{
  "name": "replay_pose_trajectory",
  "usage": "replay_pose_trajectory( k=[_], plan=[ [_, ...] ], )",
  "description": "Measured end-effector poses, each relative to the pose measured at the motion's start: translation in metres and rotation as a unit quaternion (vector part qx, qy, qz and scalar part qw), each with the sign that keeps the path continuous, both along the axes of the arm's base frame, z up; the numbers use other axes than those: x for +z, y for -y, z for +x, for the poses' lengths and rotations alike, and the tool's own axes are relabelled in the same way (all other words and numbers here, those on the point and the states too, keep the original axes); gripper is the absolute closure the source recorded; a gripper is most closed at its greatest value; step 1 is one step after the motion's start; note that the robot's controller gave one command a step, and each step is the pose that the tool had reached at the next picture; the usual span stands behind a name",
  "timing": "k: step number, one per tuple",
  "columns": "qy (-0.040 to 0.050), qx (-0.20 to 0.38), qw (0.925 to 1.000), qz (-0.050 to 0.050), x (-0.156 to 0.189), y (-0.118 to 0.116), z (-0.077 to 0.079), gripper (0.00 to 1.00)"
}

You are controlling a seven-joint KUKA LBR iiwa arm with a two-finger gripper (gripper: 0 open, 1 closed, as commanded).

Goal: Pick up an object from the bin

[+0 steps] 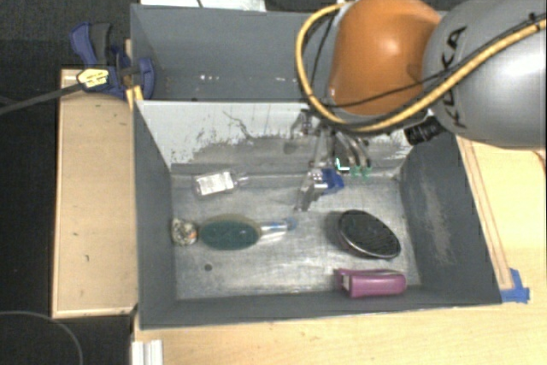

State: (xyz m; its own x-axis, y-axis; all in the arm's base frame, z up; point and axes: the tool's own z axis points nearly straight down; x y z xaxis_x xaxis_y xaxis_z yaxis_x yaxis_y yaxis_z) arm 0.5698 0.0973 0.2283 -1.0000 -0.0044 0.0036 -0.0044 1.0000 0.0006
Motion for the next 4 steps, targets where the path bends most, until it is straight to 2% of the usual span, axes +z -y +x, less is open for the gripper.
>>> replay_pose_trajectory(
  k=[1,2,3,4],
  plan=[
    [-0.0015,0.059,0.9983,0.0,-0.14,0.033,-0.027,0.0],
    [0.0046,0.043,0.9991,0.002,-0.154,-0.023,-0.02,0.0],
    [0.0061,0.039,0.9992,0.001,-0.152,-0.019,-0.018,1.0],
    [0.0073,0.079,0.9968,0.0,0.0,0.013,-0.009,1.0]
  ],
)
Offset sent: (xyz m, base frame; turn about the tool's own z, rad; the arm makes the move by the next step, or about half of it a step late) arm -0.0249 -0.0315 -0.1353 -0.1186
